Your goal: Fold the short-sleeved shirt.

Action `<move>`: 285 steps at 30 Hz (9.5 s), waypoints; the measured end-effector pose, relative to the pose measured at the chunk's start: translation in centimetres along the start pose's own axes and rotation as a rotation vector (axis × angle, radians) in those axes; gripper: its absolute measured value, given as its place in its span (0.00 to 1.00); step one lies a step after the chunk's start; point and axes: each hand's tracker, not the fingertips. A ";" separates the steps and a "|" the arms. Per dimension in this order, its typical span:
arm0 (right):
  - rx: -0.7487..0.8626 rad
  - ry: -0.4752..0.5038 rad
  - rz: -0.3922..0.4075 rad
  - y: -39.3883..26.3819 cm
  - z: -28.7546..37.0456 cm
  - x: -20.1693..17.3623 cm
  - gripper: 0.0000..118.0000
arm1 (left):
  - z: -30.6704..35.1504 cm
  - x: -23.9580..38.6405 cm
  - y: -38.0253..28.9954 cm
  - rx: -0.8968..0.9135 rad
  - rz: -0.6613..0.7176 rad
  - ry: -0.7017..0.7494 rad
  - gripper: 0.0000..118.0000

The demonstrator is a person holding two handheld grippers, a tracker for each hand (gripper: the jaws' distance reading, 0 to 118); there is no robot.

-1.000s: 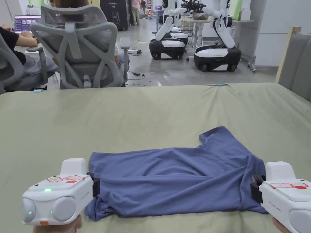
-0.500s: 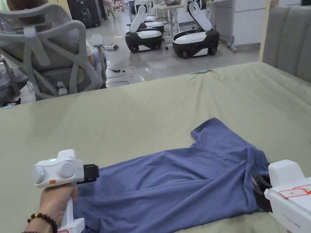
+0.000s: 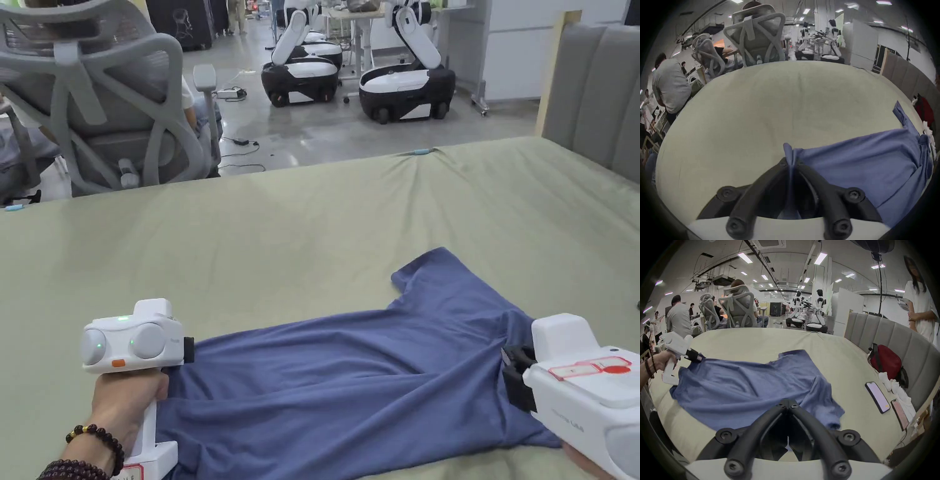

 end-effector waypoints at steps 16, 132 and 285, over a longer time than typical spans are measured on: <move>-0.411 -0.023 -0.007 9.9 -22.3 9.7 0.76 | 0.3 0.1 0.4 0.020 0.007 -0.011 0.01; -0.002 0.140 0.126 -1.6 5.6 -7.0 0.00 | 10.7 -20.4 -14.5 0.117 0.433 -0.307 0.13; -0.010 0.135 0.032 -4.4 7.1 -3.1 0.00 | 16.5 3.1 -7.0 0.203 0.298 -0.737 1.00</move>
